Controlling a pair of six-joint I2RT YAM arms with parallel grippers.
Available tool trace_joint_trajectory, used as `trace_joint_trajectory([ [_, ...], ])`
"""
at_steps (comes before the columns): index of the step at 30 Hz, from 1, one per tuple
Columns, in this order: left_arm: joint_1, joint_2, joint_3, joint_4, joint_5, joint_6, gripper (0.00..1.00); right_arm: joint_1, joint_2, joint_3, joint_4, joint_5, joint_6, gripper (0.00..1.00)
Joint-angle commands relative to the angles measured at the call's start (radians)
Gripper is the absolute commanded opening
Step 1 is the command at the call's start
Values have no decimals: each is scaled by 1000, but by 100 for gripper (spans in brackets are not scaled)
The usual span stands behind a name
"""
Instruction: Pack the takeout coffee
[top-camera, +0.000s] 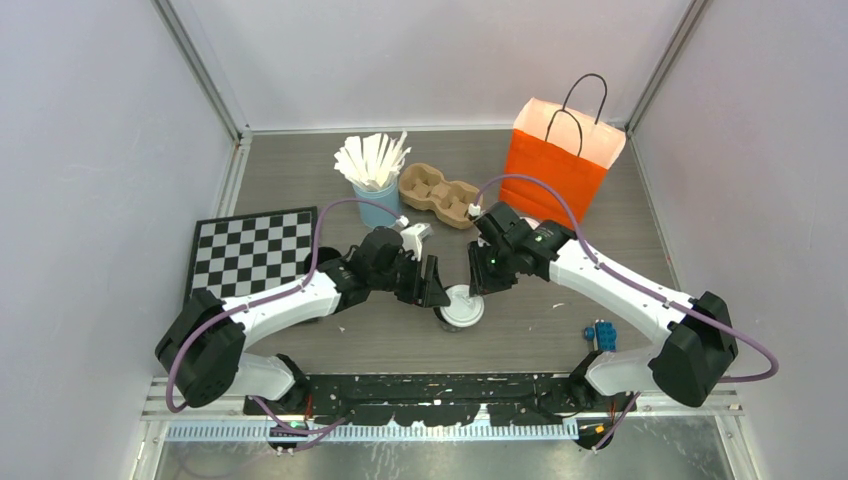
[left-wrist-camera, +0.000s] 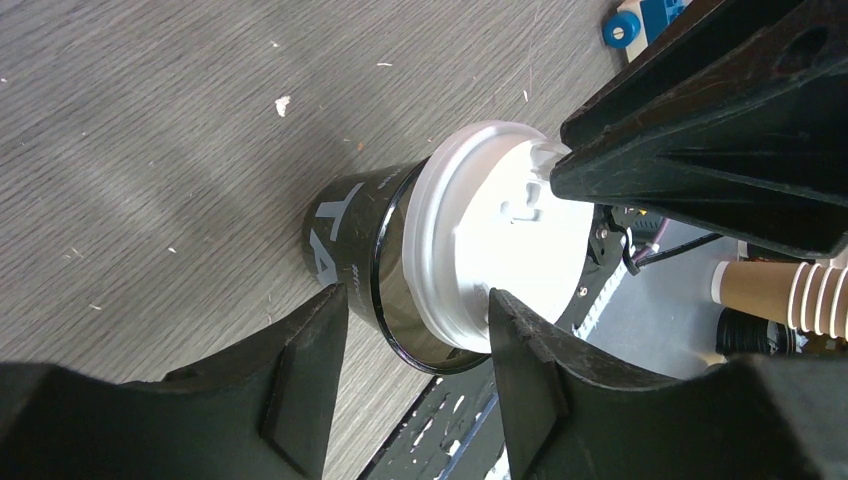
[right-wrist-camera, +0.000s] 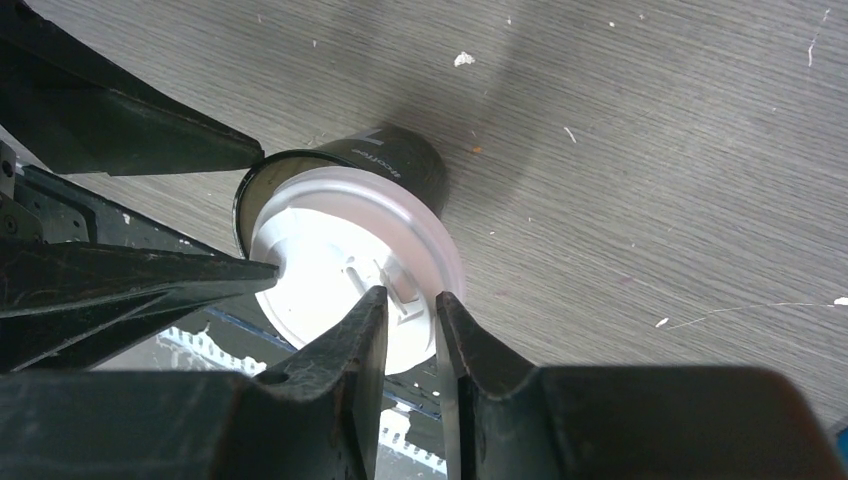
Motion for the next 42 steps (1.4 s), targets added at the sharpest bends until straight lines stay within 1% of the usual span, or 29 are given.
trace_joint_trajectory([
  [1,5,-20,15,18,13,-8,55,-3,9,1,32,-15,-7,29],
  [6,5,-21,15,25,21,-25,53,-3,9,0,41,-30,-3,28],
  [13,6,-33,19,31,33,-40,58,-3,12,8,53,-42,-1,27],
  [16,6,-40,17,34,42,-51,62,-4,19,7,55,-44,0,27],
  [20,6,-44,16,22,43,-51,62,-3,22,1,66,-54,2,27],
  [25,6,-31,24,3,35,-35,57,-4,24,2,77,-70,11,26],
  [32,5,-20,44,-42,26,8,57,-4,16,8,81,-70,21,26],
  [37,6,-17,48,-47,21,17,52,-4,16,11,87,-70,27,26],
  [39,5,-15,50,-50,16,21,50,-3,12,13,87,-67,26,27],
  [40,5,-15,50,-51,15,23,49,-3,7,14,86,-63,28,29],
  [42,4,-14,50,-54,14,29,49,-4,-9,14,83,-55,36,39],
])
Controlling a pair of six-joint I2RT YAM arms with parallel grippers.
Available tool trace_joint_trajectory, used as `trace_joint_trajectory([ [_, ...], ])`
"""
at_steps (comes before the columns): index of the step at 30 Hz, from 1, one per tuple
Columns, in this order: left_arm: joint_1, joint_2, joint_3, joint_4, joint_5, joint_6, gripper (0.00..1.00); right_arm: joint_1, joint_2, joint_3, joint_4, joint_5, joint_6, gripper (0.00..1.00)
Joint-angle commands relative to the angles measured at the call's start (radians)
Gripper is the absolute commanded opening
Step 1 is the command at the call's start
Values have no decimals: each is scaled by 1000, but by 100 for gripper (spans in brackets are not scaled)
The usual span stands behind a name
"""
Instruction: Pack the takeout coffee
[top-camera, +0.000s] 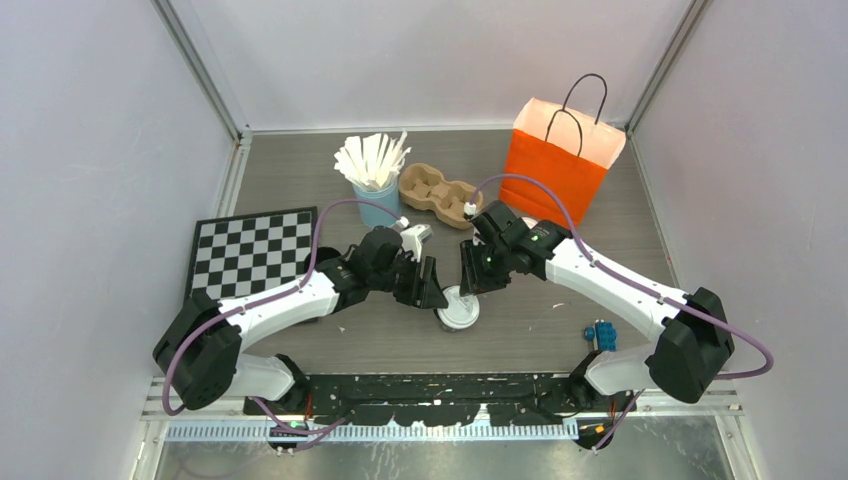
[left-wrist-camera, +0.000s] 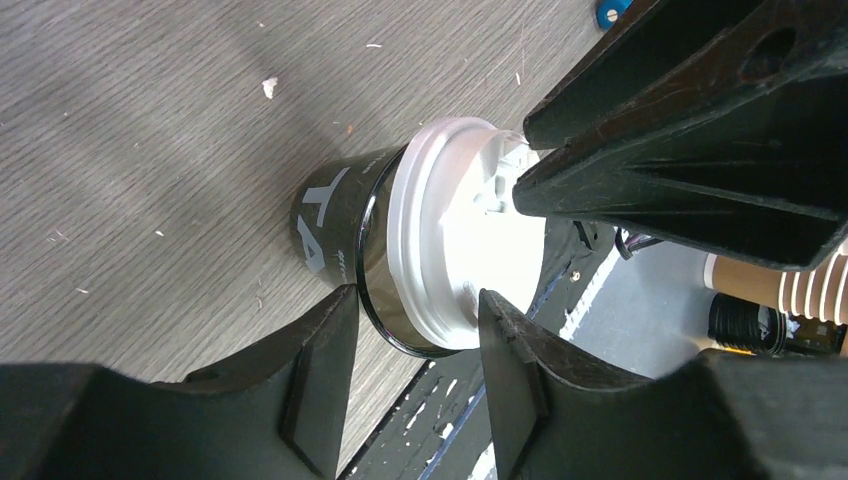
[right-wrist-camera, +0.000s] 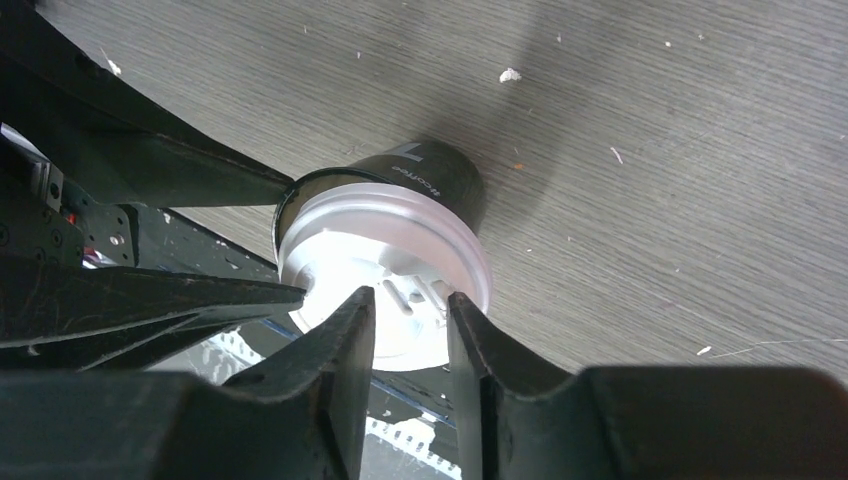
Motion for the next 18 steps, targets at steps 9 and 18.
trace_joint_trajectory([
  [9,4,-6,45,-14,-13,31,45,-4,-79,-5,-6,71,23,49],
  [18,4,-30,45,-25,-25,32,44,-3,-67,-38,16,63,30,44],
])
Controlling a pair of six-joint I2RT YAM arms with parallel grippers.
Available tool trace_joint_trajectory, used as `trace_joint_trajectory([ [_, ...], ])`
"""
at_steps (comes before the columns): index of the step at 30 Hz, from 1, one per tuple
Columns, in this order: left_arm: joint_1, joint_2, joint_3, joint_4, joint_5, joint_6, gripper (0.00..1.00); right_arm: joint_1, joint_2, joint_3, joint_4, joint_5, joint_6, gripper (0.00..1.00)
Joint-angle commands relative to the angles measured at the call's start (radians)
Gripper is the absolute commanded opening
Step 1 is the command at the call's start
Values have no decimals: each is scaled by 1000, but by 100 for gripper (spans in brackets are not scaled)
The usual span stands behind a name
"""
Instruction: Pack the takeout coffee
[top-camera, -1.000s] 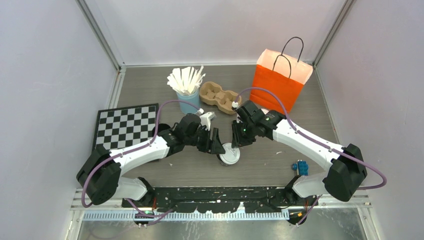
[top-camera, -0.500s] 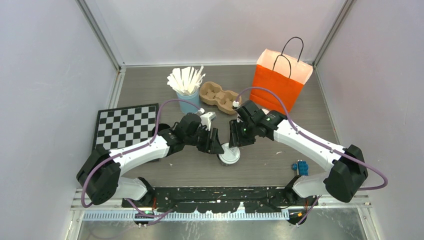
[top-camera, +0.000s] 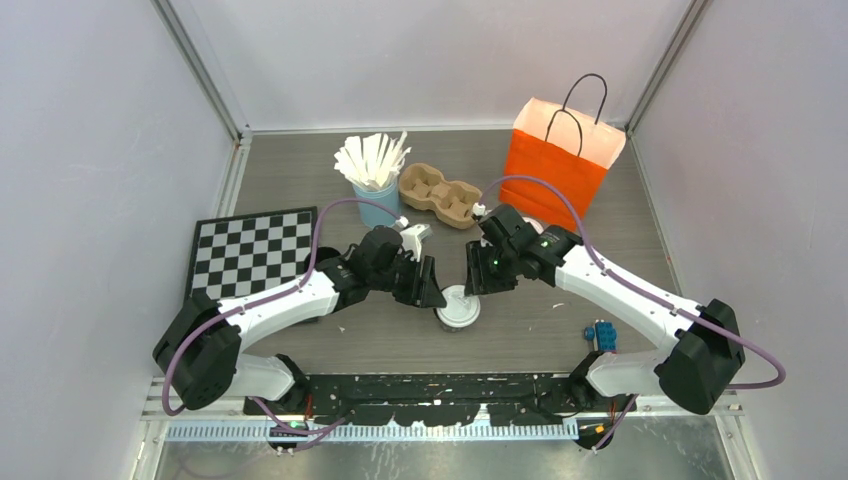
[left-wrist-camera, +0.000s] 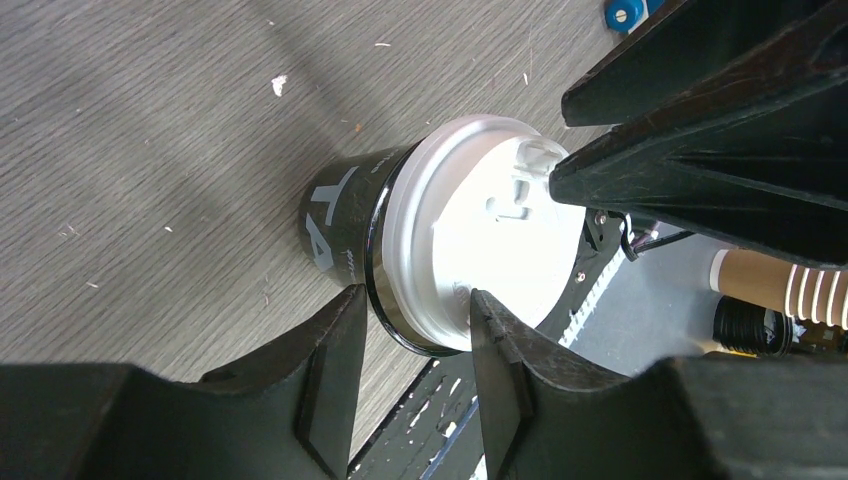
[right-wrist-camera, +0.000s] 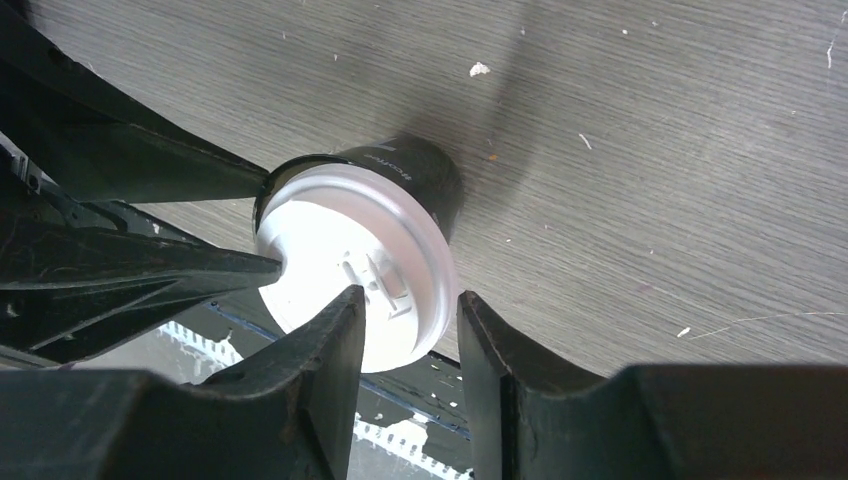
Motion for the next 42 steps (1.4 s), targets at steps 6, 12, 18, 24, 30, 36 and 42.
trace_joint_trajectory([
  [6,3,-23,36,-4,-12,24,44,-3,22,-15,50,-19,12,36],
  [12,4,-19,33,3,-9,18,44,-2,36,-25,70,-38,15,33],
  [18,4,-12,36,23,5,7,48,-3,45,-36,96,-55,11,29],
  [24,4,-5,36,18,0,10,53,-2,45,-36,107,-50,12,26],
  [30,4,-25,41,-18,-25,27,59,-2,45,-32,105,-46,11,25],
  [36,4,-61,53,-84,-67,31,63,-3,26,-34,106,-38,6,24],
  [42,4,-50,27,-22,-37,-41,64,-3,16,-37,115,-29,-15,24],
])
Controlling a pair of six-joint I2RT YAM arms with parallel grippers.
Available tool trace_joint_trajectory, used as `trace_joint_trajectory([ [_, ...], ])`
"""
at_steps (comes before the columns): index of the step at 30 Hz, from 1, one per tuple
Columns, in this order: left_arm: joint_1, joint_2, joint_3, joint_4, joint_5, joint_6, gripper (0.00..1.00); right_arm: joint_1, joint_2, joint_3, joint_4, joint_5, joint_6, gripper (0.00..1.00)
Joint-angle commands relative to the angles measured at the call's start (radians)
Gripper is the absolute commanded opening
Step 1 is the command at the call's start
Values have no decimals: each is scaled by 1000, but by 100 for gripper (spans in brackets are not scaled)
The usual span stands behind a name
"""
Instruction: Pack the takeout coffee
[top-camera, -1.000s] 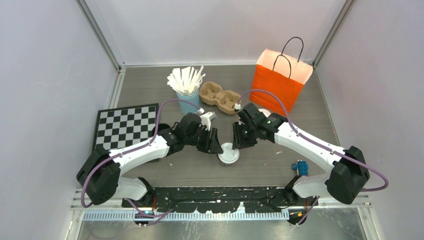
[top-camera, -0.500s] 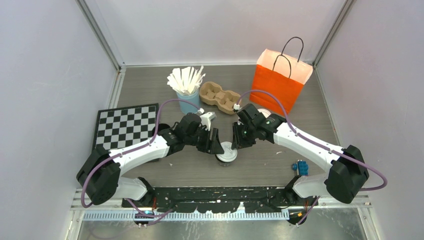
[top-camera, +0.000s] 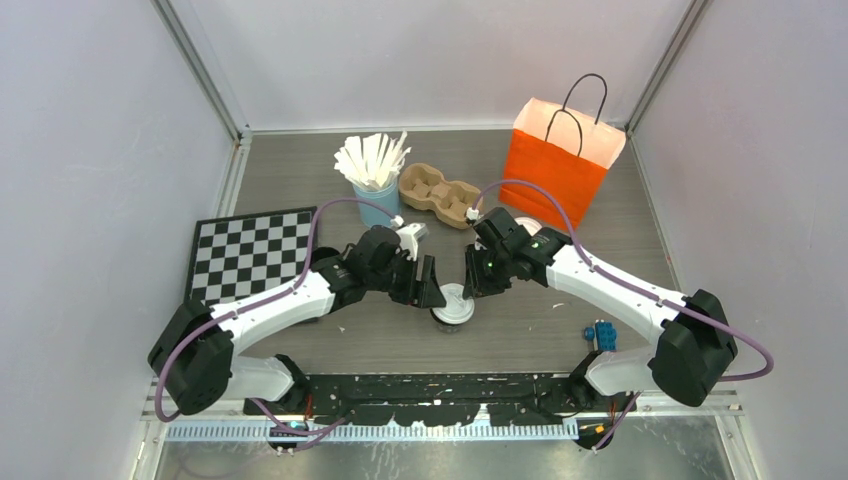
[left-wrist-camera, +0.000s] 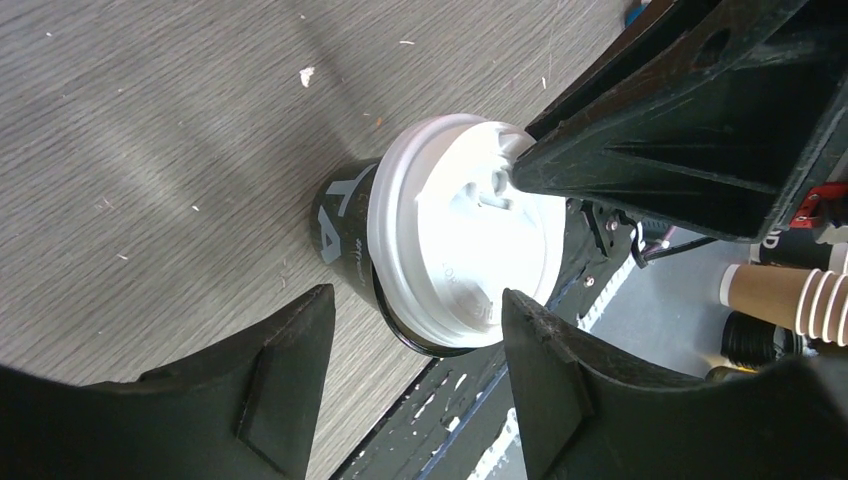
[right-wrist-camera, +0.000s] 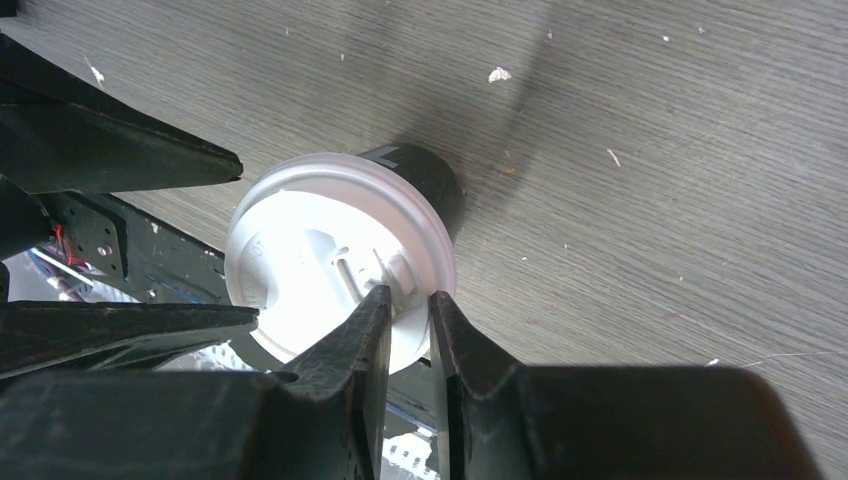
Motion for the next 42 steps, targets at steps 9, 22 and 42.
trace_joint_trajectory([
  [9,4,-41,0,28,-2,-80,65,6,-66,10,55,5,-32,24],
  [22,4,-104,-46,35,-18,-131,65,66,-88,29,18,90,-55,25],
  [42,3,-72,-62,22,-61,-102,59,93,-46,27,27,114,-56,24],
])
